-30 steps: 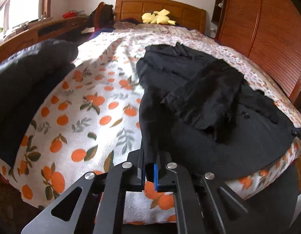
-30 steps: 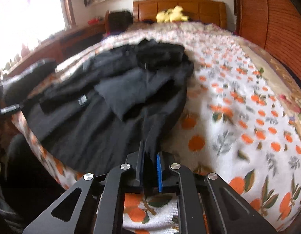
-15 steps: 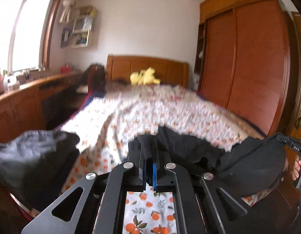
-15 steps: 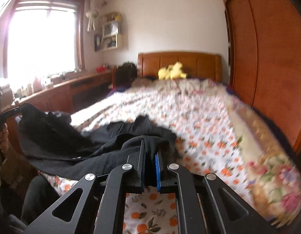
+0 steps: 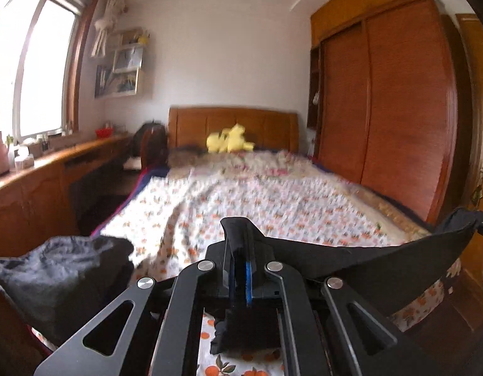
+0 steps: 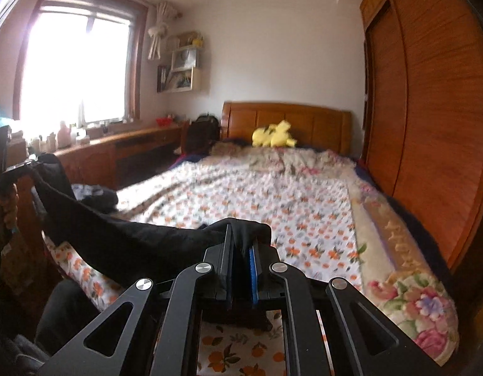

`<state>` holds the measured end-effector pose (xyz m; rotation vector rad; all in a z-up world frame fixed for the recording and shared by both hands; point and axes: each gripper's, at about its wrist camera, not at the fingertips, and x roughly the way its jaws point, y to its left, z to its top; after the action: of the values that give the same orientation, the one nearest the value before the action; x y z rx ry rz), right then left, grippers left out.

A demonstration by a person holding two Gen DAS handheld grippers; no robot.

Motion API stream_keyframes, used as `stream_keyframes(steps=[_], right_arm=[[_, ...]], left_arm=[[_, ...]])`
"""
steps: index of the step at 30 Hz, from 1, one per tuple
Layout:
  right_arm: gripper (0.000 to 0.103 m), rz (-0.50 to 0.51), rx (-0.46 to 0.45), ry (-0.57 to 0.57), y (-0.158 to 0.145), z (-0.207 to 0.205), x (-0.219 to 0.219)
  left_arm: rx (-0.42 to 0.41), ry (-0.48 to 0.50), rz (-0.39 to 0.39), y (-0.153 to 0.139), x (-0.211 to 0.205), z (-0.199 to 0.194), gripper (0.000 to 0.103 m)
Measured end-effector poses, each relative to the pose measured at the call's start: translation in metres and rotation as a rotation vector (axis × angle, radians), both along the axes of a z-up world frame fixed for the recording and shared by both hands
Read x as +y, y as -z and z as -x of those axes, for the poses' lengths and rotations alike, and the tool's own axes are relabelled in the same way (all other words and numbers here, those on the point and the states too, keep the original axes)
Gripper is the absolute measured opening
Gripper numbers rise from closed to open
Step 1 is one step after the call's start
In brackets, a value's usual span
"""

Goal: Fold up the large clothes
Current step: 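Lift the hem with both tools and fold it over toward the collar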

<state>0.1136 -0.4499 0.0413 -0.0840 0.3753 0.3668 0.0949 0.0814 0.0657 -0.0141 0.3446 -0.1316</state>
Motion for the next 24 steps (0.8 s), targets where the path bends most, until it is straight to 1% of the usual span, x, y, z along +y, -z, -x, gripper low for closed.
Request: stream_keyframes(steps=[2, 4, 6, 7, 10, 12, 14, 18, 21, 24], right_arm=[[0.007, 0.008, 0.051, -0.02, 0.025, -0.022, 0.006], [0.007, 0.011, 0.096, -0.031, 0.05, -0.041, 0.012], [0.007, 0.009, 0.133, -0.044, 0.075, -0.059, 0.018], [0.007, 0.007, 0.157, -0.05, 0.092, -0.073, 0.022], [0.007, 0.008, 0.183, -0.035, 0.116, -0.103, 0.03], [0.007, 0.011, 0.172, -0.014, 0.123, -0.125, 0.031], [0.007, 0.017, 0.16, 0.006, 0.122, -0.15, 0.031], [0.007, 0.031, 0.133, 0.053, 0.113, -0.201, 0.032], [0.007, 0.011, 0.134, 0.068, 0.109, -0.242, 0.031], [0.007, 0.022, 0.143, 0.074, 0.112, -0.276, 0.038]], left_arm=[[0.039, -0.012, -0.017, 0.024, -0.001, -0.022, 0.005], [0.066, -0.031, -0.043, 0.047, 0.003, -0.043, 0.005], [0.089, -0.054, -0.052, 0.068, 0.009, -0.062, 0.005], [0.108, -0.067, -0.045, 0.078, 0.014, -0.074, 0.005], [0.153, -0.08, -0.006, 0.099, 0.03, -0.106, 0.005], [0.176, -0.077, 0.022, 0.105, 0.039, -0.13, 0.005], [0.186, -0.076, 0.029, 0.107, 0.041, -0.151, 0.005], [0.178, -0.084, 0.002, 0.104, 0.034, -0.187, 0.005], [0.171, -0.103, -0.027, 0.099, 0.028, -0.208, 0.005], [0.166, -0.127, -0.04, 0.096, 0.025, -0.222, 0.006]])
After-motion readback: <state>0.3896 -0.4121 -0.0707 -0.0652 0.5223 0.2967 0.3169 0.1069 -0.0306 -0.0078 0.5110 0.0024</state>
